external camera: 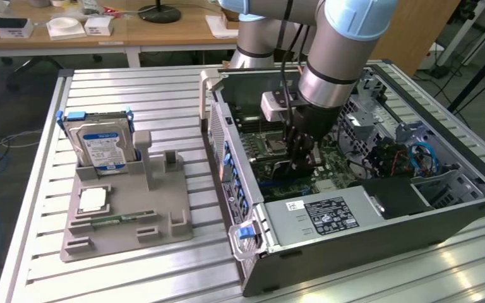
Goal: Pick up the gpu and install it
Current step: 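Insert the gpu into the slot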
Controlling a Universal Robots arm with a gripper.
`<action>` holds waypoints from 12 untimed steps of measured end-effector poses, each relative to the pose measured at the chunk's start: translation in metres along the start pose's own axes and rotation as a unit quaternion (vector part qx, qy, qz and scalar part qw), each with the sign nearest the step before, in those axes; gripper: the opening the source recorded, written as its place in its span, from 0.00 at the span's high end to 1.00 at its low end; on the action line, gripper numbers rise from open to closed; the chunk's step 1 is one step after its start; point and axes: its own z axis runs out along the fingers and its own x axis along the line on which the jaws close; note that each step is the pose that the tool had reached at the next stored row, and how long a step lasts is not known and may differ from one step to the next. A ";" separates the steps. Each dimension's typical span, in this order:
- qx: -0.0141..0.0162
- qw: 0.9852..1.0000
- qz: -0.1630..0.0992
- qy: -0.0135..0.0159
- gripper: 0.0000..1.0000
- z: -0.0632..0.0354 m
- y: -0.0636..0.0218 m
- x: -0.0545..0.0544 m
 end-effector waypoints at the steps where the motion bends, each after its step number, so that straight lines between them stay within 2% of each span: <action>1: 0.000 1.000 0.000 0.000 0.74 -0.0001 0.0000 0.000; 12: 0.001 1.000 -0.001 0.000 0.74 0.0009 0.0002 -0.001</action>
